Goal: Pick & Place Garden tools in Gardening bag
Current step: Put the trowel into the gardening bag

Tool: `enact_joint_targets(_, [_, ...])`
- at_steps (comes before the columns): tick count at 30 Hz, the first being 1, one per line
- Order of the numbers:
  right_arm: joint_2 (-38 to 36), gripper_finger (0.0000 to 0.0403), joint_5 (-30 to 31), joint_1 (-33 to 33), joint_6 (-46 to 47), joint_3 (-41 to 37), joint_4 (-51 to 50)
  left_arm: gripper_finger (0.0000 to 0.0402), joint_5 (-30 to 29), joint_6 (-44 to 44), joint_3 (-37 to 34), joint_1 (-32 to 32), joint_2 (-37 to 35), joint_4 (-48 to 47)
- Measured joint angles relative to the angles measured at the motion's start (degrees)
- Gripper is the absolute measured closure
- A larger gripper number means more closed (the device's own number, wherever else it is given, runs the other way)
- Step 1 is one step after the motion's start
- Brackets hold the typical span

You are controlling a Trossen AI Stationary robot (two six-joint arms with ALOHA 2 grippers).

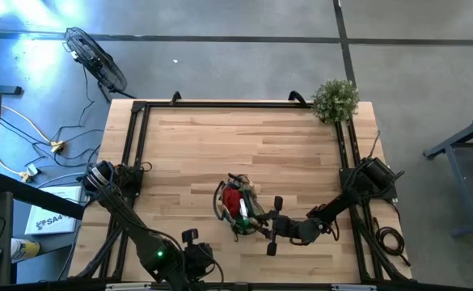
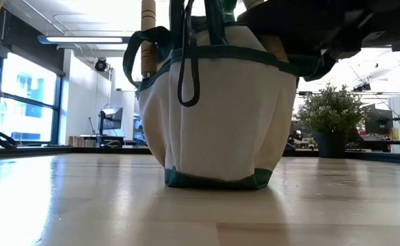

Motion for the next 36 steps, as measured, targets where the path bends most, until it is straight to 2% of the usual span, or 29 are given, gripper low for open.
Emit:
enact_joint_targets(9, [0.0,0.0307,-1.5,0.0,-0.4,0.0,1.2,0.0302,0.0,0.0,0.0,0.0,0.0,0.1])
enact_joint_targets(19, [0.0,0.0311,-1.2,1.2,-8.3,0.0,9.0,0.0302,0.0,0.0,0.0,0.0,0.0,0.1])
enact_joint_targets(23, [-0.2,0.0334,-0.7,1.8,-8.8,0.0,9.3,0.0302,0.0,0.0,0.0,0.0,0.0,0.0])
enact_joint_targets(25, [-0.2,0.0346,-0.1,2.3,-9.0,0.0,9.0,0.0302,0.0,0.0,0.0,0.0,0.0,0.0])
enact_joint_targets(36, [-0.3,0.0346,8.9,6.5,-8.9,0.0,7.6,0.0302,0.2,-0.2,0.0,0.0,0.0,0.3])
